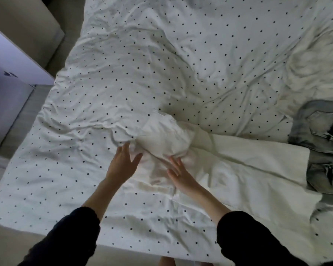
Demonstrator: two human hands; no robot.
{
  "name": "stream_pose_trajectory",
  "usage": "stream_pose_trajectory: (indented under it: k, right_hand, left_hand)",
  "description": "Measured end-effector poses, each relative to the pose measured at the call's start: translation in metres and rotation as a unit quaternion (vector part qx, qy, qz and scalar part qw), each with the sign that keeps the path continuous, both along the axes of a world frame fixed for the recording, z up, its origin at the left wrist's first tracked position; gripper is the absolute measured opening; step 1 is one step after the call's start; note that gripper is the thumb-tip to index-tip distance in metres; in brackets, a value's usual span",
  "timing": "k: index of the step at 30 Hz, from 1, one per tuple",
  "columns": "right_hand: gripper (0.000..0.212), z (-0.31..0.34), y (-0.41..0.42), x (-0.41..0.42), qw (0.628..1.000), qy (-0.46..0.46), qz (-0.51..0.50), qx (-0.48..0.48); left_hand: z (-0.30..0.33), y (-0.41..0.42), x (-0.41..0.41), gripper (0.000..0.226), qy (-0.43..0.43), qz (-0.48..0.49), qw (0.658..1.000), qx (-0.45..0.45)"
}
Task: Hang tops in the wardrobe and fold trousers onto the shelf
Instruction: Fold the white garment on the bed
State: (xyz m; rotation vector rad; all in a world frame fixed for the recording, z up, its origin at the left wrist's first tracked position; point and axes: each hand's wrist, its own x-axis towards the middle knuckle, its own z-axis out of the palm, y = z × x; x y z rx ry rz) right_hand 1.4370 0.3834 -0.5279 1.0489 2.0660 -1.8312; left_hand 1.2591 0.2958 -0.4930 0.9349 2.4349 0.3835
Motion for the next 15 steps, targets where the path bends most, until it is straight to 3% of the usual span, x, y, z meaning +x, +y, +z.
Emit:
stream_pose_trajectory:
  k: [2, 4, 9, 12, 15]
  right_hand:
    - [0.047, -0.004, 0.005, -0.003, 1.0, -0.002, 0.007, -0.015]
    - [0.045, -0.007, 0.011, -0.002, 0.998, 0.008, -0.023, -0.056]
    - [0.053, -0.012, 0.028, 0.019, 0.924, 0.017, -0.21, -0.319]
    - [0.05, -0.003, 0.037, 0.051, 0.901, 0.039, -0.249, -0.354]
    - [0.05, -0.002, 0.048, 0.089, 0.875, 0.058, -0.336, -0.344]
  left_hand:
    - [-0.005, 0.009, -0.009, 0.072, -0.149, 0.063, 0.985, -0.053]
    - [-0.006, 0.018, -0.003, 0.073, -0.191, 0.08, 0.978, -0.036]
    - [0.016, 0.035, 0.047, 0.03, 0.023, 0.044, 0.997, -0.06]
    - [0.028, 0.052, 0.085, 0.027, 0.088, -0.008, 0.993, -0.079]
    - [0.021, 0.068, 0.127, 0.03, 0.057, -0.074, 0.995, -0.026]
